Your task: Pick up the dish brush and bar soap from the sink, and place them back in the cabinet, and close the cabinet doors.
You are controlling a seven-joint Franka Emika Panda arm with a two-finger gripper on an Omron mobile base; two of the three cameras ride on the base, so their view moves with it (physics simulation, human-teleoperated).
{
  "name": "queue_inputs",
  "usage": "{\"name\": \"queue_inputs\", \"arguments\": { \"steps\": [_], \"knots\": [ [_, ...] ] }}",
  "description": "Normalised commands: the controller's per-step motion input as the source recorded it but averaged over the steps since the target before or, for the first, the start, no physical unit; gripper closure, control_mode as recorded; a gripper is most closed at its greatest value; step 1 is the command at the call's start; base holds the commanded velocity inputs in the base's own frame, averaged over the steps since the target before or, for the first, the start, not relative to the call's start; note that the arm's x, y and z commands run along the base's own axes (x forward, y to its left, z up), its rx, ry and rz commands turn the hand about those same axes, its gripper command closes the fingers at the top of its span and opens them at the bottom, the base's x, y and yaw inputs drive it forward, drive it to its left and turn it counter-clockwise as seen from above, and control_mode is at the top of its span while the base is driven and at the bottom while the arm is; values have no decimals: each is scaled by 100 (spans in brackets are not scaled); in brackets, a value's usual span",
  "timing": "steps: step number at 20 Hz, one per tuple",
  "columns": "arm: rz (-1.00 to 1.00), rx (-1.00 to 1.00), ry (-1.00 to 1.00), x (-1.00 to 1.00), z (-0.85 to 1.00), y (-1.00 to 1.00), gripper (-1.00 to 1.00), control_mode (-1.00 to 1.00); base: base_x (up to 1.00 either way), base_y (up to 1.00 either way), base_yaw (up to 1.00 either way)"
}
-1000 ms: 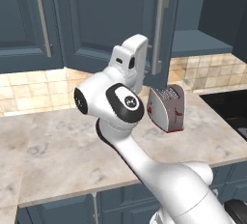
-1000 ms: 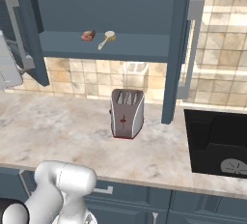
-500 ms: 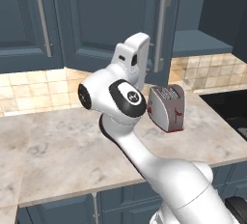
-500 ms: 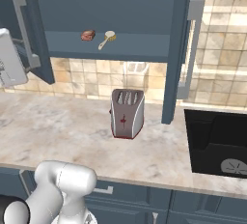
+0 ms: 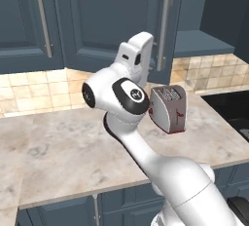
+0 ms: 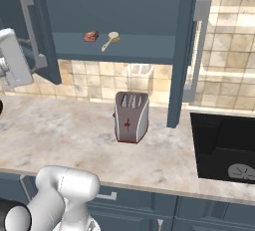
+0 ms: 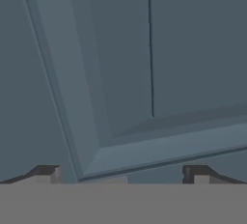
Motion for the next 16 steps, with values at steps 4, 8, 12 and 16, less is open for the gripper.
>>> {"name": "queue_inputs", "arguments": {
  "steps": [4,8,12,16],
  "knots": [
    [0,0,-4,33,-3,-16,-100,-100,0,0,0],
    [0,0,-4,27,-3,-14,-100,-100,0,0,0],
    [2,0,-1,38,-9,-12,-100,-100,0,0,0],
    [9,4,0,48,-4,-23,-100,-100,0,0,0]
  ]
}}
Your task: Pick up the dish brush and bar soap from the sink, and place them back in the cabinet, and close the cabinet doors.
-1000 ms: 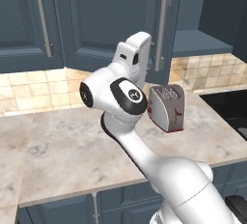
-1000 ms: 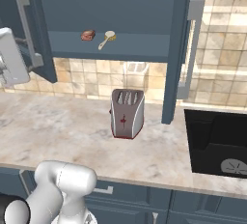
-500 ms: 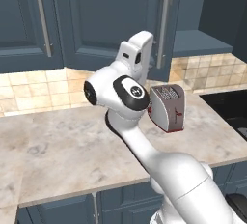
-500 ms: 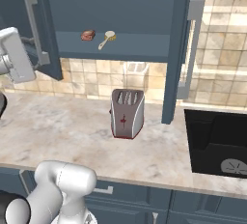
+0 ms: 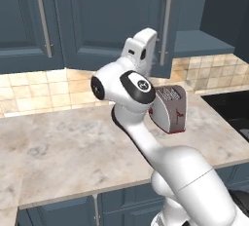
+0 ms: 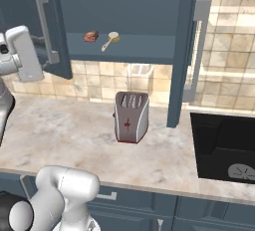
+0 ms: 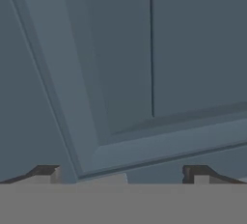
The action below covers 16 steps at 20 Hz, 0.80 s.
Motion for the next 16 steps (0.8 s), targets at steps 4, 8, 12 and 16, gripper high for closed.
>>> {"name": "queue_inputs", "arguments": {
  "steps": [4,8,12,16],
  "knots": [
    [13,4,0,55,-1,-20,-100,-100,0,0,0],
    [16,3,0,46,-1,-22,-100,-100,0,0,0],
    [17,2,0,46,-2,-15,-100,-100,0,0,0],
    [16,1,1,45,0,-9,-100,-100,0,0,0]
  ]
}}
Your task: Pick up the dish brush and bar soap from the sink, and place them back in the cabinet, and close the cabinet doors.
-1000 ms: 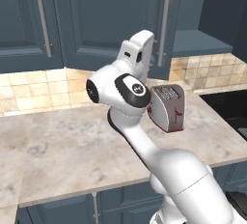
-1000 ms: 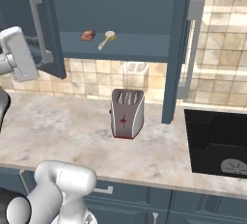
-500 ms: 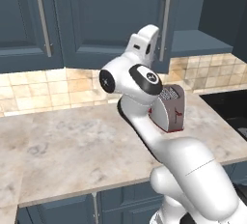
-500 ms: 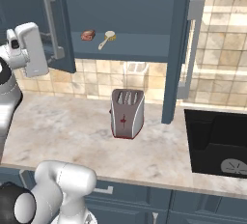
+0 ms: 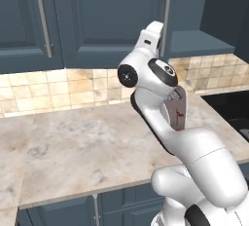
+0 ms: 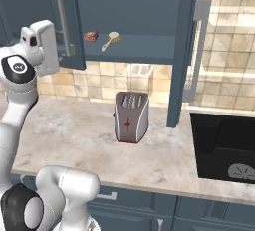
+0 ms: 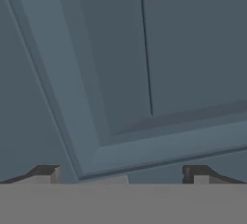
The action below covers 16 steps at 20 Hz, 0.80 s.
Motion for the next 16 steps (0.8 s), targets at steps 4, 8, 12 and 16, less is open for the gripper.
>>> {"name": "queue_inputs", "arguments": {
  "steps": [4,8,12,16],
  "knots": [
    [13,1,3,40,0,-6,-100,-100,0,0,0],
    [11,1,7,37,0,-1,-100,-100,0,0,0],
    [10,0,5,36,0,0,-100,-100,0,0,0],
    [9,0,5,38,0,0,-100,-100,0,0,0]
  ]
}}
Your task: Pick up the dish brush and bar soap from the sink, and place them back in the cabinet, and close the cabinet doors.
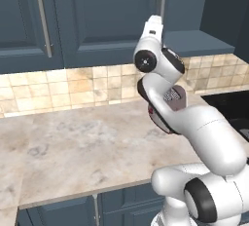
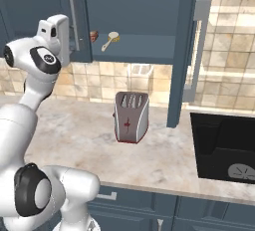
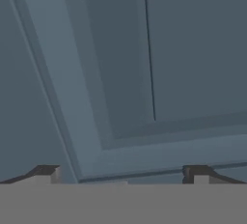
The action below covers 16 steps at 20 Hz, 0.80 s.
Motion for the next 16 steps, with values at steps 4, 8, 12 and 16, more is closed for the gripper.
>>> {"name": "queue_inputs", "arguments": {
  "steps": [4,8,12,16],
  "knots": [
    [8,0,6,34,0,0,-100,-100,0,0,0],
    [7,0,6,31,0,0,-100,-100,0,0,0],
    [7,0,6,25,0,0,-100,-100,0,0,0],
    [4,0,3,0,0,0,-100,-100,0,0,0]
  ]
}}
